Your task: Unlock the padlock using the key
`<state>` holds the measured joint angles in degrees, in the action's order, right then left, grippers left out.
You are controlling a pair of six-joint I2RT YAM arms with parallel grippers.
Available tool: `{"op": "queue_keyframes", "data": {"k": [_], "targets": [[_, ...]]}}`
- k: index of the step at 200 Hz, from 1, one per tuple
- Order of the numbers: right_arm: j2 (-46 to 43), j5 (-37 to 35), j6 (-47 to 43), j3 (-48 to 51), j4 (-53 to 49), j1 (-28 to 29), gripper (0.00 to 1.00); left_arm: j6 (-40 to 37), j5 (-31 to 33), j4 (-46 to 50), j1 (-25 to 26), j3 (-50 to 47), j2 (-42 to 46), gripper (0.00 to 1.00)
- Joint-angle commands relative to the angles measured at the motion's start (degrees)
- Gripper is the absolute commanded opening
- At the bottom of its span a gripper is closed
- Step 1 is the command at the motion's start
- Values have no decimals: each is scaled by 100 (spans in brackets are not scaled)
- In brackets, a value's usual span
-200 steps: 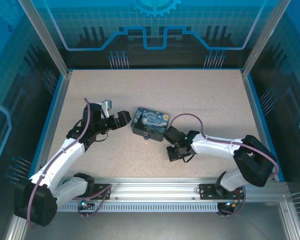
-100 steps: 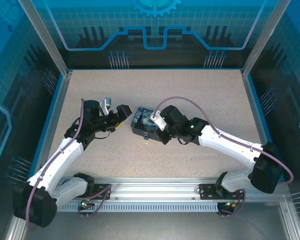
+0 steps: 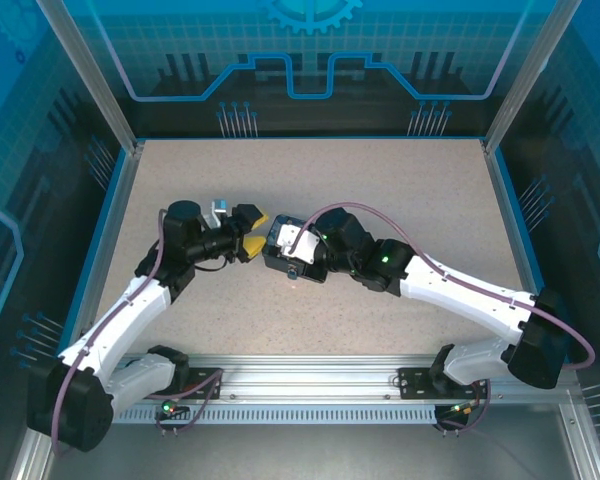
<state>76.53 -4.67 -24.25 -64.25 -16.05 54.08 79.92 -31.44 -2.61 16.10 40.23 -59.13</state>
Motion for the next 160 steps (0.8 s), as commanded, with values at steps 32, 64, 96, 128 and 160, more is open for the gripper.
{"op": "queue_keyframes", "data": {"k": [32,64,96,128,160], "targets": [[338,141,-475,-564,95,84,0,-11,-218,-239,208,54,-31,59],[458,107,-364,-653,-47,89,0,-95,-222,-284,262,38,-28,56],[531,128,-158,-731,-212,85,0,-238,-205,-358,288,-6,-34,52],[522,294,79,-745,-209,-7,0,-577,-175,-354,323,20,-33,45],[521,446,225,-785,-256,-109,0,-837,-161,-337,375,44,-35,38]]}}
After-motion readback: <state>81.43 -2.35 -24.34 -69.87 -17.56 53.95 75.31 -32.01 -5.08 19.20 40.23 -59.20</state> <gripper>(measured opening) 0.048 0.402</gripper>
